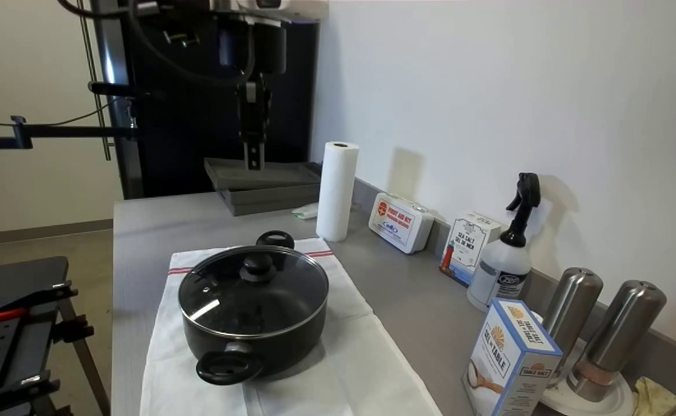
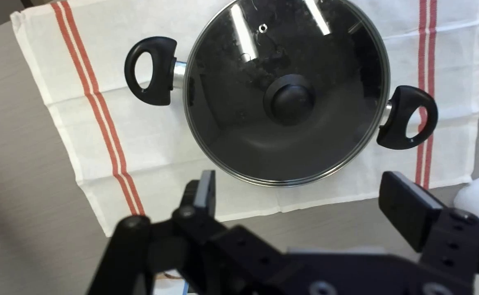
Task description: Remove the lid from the pot
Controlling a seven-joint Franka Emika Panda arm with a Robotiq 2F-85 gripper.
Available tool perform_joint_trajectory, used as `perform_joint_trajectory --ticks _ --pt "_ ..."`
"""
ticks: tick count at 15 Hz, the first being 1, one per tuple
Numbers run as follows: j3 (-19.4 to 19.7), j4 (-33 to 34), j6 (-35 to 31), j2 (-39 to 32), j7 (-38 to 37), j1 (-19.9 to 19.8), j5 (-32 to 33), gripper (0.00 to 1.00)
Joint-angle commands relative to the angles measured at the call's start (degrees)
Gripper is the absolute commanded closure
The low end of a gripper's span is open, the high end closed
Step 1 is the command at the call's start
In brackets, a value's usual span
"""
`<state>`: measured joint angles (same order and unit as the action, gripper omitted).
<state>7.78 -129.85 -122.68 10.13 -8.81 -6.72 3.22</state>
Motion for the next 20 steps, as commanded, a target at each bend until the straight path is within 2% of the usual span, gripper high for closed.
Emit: perform_joint_trajectory --ticks 1,9,15,20 --pt "-2.03 0.34 -5.18 -5.02 -7.04 -0.51 3.87 0.00" --pt "-2.07 0.29 -9.67 -12.57 -11.70 0.62 3.23 0.00" --pt "-1.68 0.68 -13.64 -16.79 -9.92 0.51 -0.31 0.00" --pt "-1.90 1.13 -13.64 -19.59 -7.22 0.24 -6.66 0.00"
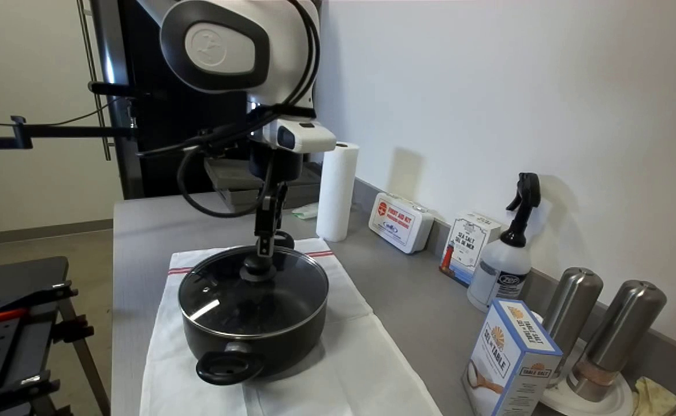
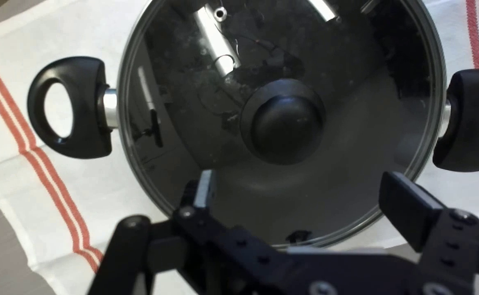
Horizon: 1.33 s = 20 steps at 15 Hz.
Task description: Remove the lid from the pot
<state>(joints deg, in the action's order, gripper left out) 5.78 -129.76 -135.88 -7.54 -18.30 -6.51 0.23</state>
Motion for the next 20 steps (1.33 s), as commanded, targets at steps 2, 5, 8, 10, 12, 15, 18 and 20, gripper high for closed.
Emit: perform_joint_trajectory --ticks 2,5,8,10,12,15,18,20 --pt "0.08 1.02 -0.15 -2.65 2.80 0.05 -5.24 0.00" --pt "0.17 1.02 0.08 -3.73 2.94 0.13 -6.29 0.00" --pt "0.36 0.98 0.13 -4.67 2.12 0.32 -5.90 0.00" --pt "0.44 0.97 0.29 -5.08 1.86 0.38 -5.75 0.00" --pt "0.50 0.98 0.31 -5.44 1.78 0.42 -5.63 0.00" --pt "0.56 0.90 0.34 -5.59 1.78 0.40 -5.68 0.26" --pt "0.72 0.69 0.39 -5.33 1.47 0.44 -5.49 0.46" --pt "0.87 0.51 0.43 -5.08 1.15 0.49 -5.26 0.62"
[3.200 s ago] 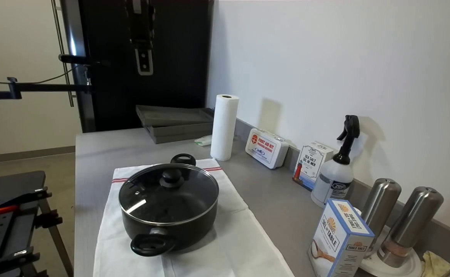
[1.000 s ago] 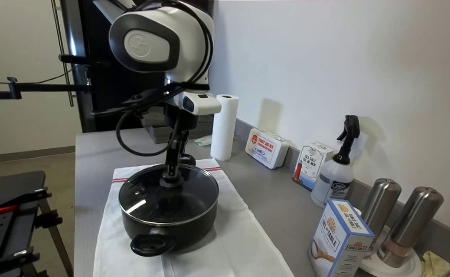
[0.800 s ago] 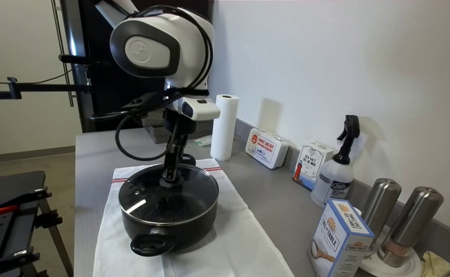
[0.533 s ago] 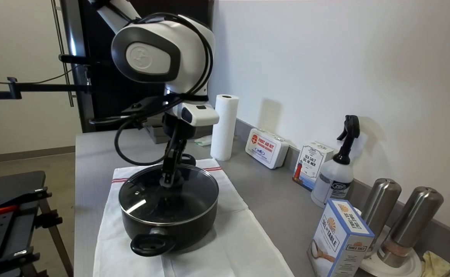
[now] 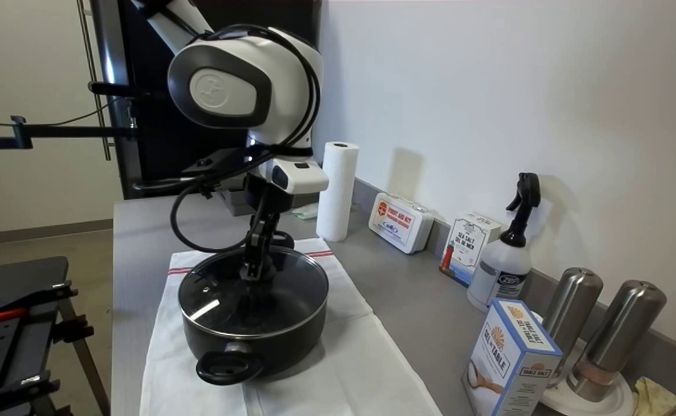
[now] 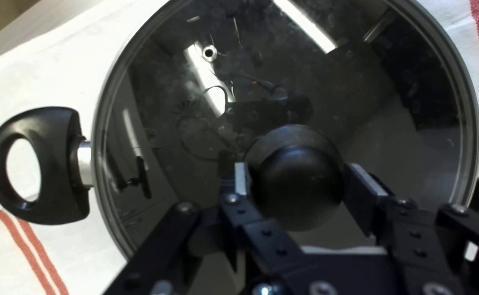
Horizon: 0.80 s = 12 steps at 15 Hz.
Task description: Remove the lid from the pot
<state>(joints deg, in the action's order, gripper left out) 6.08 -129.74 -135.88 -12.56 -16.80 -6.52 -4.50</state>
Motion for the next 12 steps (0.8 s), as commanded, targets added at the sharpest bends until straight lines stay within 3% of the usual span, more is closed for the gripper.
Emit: perform_joint_trajectory --ticks 1,2,12 --pt "0.68 0.42 0.33 0.03 -0.54 0.54 -0.34 0.71" --pt "0.76 0.41 0.41 0.20 -0.79 0.58 -0.15 0.75" --pt "1.41 -0.82 1.14 4.35 -2.72 1.57 4.20 0.75"
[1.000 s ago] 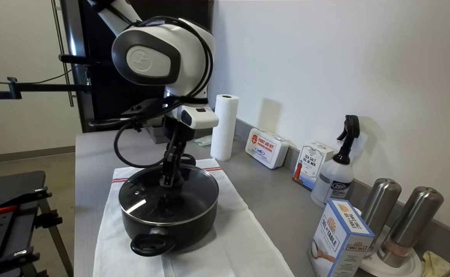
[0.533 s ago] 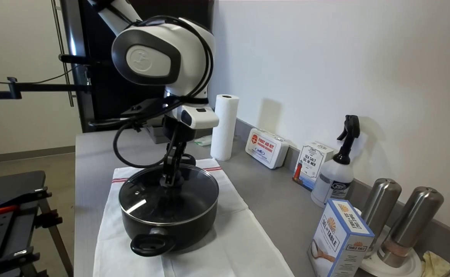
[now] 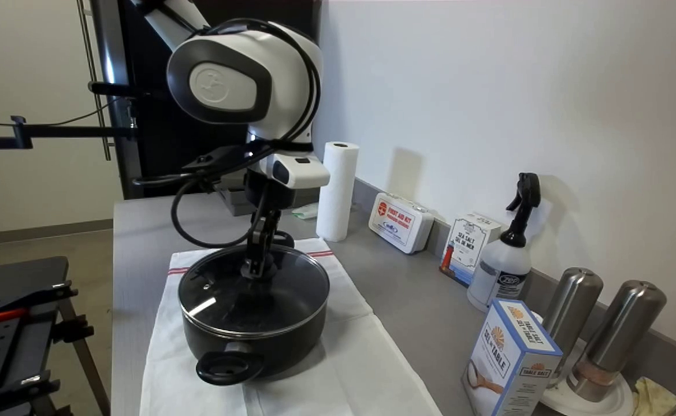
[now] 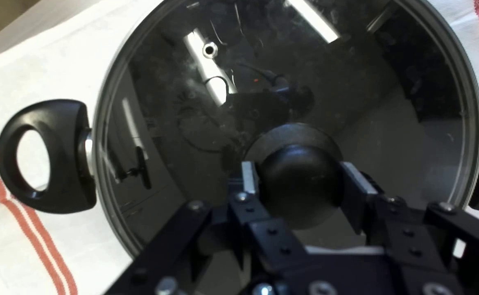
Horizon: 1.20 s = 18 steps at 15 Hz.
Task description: Remove the lid from the pot
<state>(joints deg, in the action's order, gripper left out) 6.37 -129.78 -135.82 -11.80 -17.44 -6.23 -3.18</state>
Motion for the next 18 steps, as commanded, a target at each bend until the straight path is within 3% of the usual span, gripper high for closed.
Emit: perform_joint_trajectory --ticks 1,9,18 --pt "1.07 -0.79 1.21 3.97 -2.28 1.37 3.50 0.75" --pt "-0.18 -0.79 1.43 6.38 -2.47 2.56 8.06 0.75" --pt "-3.44 -1.78 1.30 8.15 -2.80 7.45 14.51 0.75"
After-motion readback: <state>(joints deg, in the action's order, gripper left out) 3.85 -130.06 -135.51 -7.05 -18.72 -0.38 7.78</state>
